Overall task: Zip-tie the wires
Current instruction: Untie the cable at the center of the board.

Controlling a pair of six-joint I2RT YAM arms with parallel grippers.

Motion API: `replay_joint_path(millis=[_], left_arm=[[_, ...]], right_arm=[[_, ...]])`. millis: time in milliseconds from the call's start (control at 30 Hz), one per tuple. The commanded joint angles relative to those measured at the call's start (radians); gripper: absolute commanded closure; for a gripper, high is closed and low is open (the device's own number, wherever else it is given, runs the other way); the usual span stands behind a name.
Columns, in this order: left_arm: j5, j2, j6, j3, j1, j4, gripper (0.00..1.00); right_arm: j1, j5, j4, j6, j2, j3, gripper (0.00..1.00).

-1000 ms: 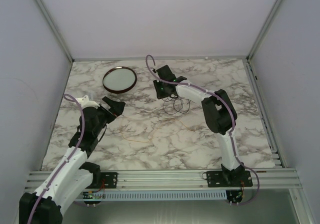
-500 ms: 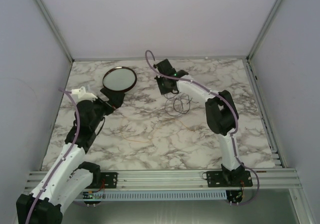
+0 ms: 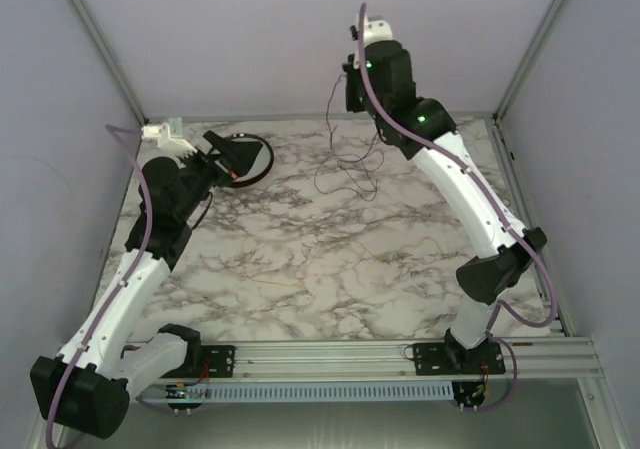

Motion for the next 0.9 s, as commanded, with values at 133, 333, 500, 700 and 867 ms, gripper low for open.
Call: replay_joint_path(millis=[133,333,500,700,867], left_arm=[[0.129,0.11,0.097,0.115,0.001,0.145,0.0],[0.131,0.17,-0.005,0.113,0.001,0.219,0.0],[0.166,0.241,-0.028,0.146,0.0,0.292,0.0],[0.227,0.36,-0.011,0.258,0.0,0.32,0.0],[0.307,0.487,-0.051,0.33,-0.004,0.487,0.0]], right_arm=[[-0.043,0.01,0.199,-0.016,-0.033,0.112,1.0],[-0.058,-0.06,0.204,-0.003,-0.061,0.129,1.0],[-0.099,-0.17,0.207,0.009,-0.109,0.106,1.0],[-0.184,-0.319,0.266,0.019,-0.1,0.172,1.0],[-0.205,-0.429,0.299,0.061,-0.114,0.165,1.0]])
